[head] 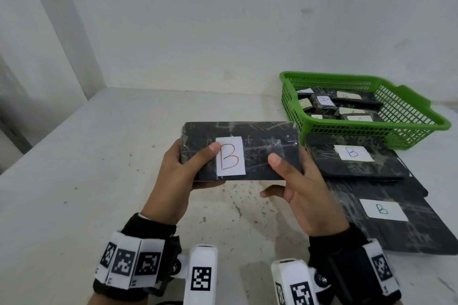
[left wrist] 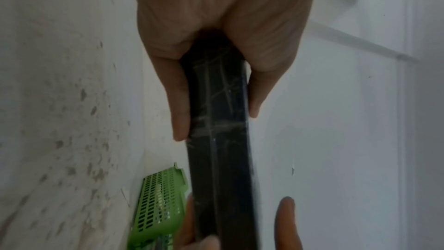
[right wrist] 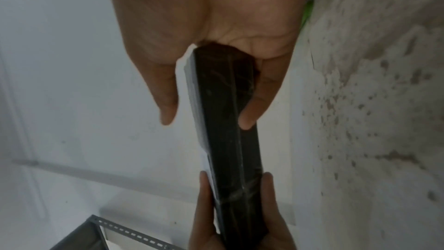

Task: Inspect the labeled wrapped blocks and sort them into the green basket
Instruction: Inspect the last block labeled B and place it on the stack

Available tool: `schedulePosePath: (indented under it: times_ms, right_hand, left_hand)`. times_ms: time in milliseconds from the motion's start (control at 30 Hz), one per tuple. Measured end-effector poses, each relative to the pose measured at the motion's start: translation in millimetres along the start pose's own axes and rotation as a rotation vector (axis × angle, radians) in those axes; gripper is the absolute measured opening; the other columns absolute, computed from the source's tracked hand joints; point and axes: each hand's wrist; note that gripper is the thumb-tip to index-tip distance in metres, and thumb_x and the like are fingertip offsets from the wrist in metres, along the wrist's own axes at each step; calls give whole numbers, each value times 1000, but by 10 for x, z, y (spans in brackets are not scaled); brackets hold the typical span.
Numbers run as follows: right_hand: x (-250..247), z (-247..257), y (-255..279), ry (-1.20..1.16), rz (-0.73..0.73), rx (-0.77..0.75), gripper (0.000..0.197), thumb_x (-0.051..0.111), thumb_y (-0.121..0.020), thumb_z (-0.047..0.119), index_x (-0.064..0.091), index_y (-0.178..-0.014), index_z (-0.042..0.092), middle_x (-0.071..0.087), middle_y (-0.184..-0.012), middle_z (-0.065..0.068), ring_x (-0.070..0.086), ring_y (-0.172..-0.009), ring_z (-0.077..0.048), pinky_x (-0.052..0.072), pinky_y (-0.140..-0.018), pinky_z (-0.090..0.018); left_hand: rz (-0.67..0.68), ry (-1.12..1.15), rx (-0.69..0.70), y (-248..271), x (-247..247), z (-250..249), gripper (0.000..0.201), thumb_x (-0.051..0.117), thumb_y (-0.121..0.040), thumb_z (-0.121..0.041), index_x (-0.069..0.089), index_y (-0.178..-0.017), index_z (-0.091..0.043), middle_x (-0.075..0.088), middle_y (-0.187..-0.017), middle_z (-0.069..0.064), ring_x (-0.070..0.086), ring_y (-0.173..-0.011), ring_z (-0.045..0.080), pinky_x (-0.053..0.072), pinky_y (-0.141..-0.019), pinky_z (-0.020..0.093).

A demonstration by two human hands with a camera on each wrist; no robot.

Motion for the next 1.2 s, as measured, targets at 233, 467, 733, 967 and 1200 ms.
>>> schedulePosePath:
  times_ms: [233, 467, 733, 967, 1200]
  right_hand:
    - [-40, 2, -34, -4, 29, -51, 85, 79, -73, 17, 33, -142, 34, 70, -113, 11, 68, -94, -18, 53, -57, -27]
    - [-44, -23, -32, 40, 18, -60, 91, 82, -66, 11, 34, -139, 35, 70, -110, 6, 68, -88, -18, 49, -52, -29]
    - [-79, -45, -42, 68, 12, -55, 80, 78, -65, 22, 38, -132, 39, 72, -108, 16, 70, -98, -19, 56, -62, -32]
    - [-75, -136, -69, 210, -132, -145, 88, 91, -55, 44, 46, -130, 40, 64, -127, 4, 65, -115, -20, 52, -95, -50]
    - [-73, -191, -103, 255, -177, -130, 91, 91, -48, 62, 44, -125, 47, 65, -125, 7, 65, -113, -19, 53, -94, -50]
  left_hand:
    - [29, -7, -48, 2, -4, -8, 68, 87, -65, -19, 56, -125, -10, 74, -109, 6, 74, -91, 24, 61, -66, 39]
    - [52, -2, -49, 15, -29, 2, 70, 88, -66, -19, 55, -126, -10, 72, -113, 8, 74, -94, 25, 62, -69, 40]
    - [69, -37, -23, 8, -38, 15, 74, 88, -59, -13, 53, -124, -10, 74, -109, 6, 74, -91, 29, 61, -69, 35]
    - [76, -38, -39, -2, -28, 17, 71, 91, -60, -20, 56, -121, -14, 74, -110, 4, 74, -93, 21, 60, -67, 32]
    - [40, -49, -12, 22, 18, 59, 63, 77, -65, -25, 55, -123, -11, 73, -111, 6, 73, -93, 21, 60, -66, 35]
Point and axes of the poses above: each hand's wrist, its own y-axis away from the middle knuckle, its own x-axis out of the palm, z = x × y
